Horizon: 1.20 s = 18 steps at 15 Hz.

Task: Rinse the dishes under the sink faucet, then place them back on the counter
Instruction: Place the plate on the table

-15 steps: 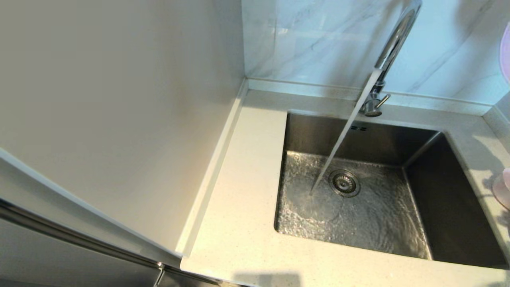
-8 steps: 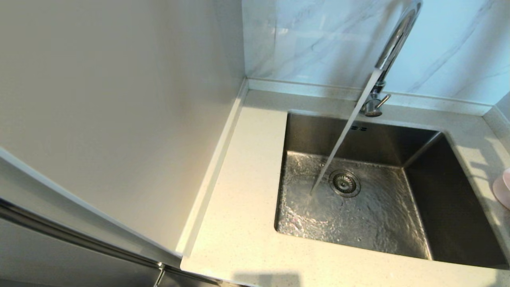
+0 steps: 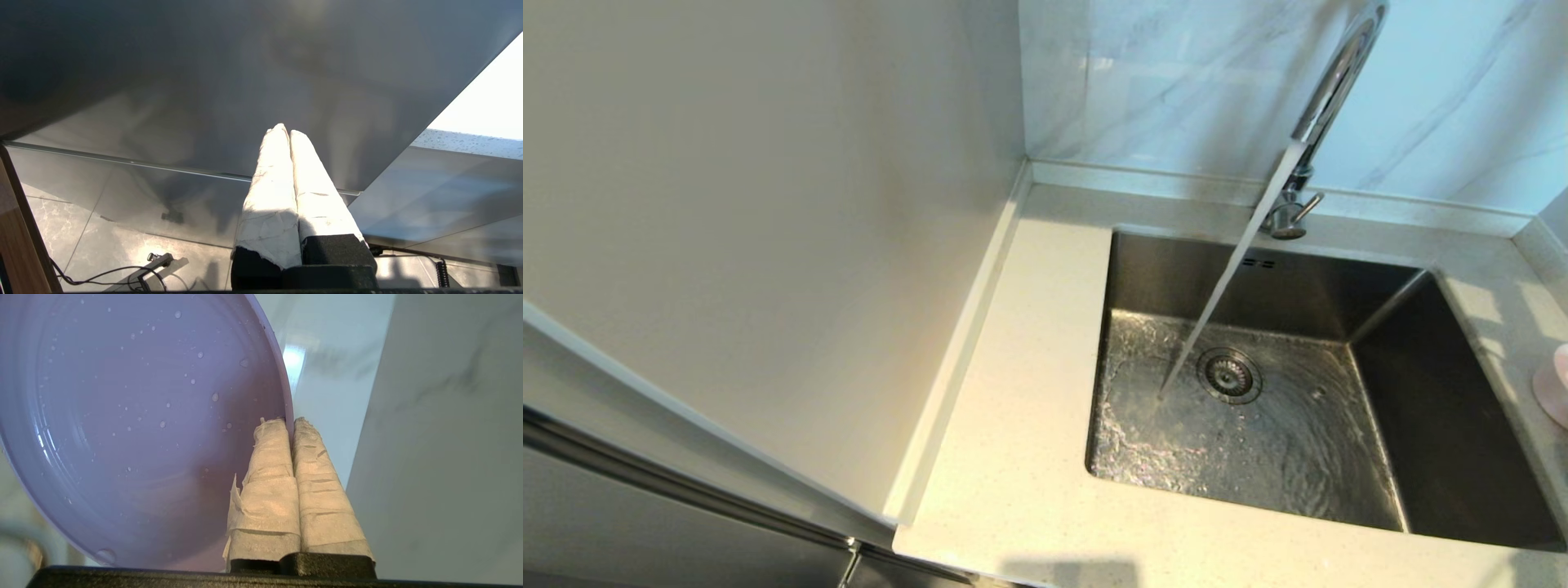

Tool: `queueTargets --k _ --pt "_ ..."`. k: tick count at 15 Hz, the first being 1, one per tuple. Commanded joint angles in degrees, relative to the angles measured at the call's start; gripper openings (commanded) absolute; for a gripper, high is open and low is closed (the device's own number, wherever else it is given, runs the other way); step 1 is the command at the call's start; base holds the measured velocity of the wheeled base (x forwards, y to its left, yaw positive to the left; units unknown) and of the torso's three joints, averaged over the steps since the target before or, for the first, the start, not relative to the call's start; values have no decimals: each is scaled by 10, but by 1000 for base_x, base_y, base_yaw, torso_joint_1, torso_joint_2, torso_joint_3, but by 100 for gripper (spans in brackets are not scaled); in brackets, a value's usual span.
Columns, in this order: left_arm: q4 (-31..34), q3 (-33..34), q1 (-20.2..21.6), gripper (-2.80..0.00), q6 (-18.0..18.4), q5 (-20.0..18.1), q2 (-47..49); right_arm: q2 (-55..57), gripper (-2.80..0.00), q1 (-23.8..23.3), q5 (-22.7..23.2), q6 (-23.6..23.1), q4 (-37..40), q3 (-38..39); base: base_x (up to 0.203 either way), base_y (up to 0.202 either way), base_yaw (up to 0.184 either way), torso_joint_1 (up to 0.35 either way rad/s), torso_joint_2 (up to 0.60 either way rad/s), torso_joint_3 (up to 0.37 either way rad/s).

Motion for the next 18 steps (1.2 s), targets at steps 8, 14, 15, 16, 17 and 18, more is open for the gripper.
queueTargets --k 8,14,15,16,17,18 --pt "0 0 0 -280 0 0 0 15 -280 34 -34 -29 -78 162 0 0 0 0 0 0" --pt "0 0 0 -280 0 0 0 48 -280 39 -54 -39 -8 -67 0 0 0 0 0 0" --pt "0 0 0 -280 0 0 0 52 -280 40 -58 -40 3 -98 0 0 0 0 0 0" --pt "0 0 0 -280 0 0 0 54 -280 41 -60 -42 9 -107 0 0 0 0 0 0" --pt "0 0 0 -280 0 0 0 52 -280 42 -59 -47 13 -94 0 0 0 0 0 0" --pt "0 0 0 -280 0 0 0 48 -280 42 -54 -54 17 -56 0 0 0 0 0 0"
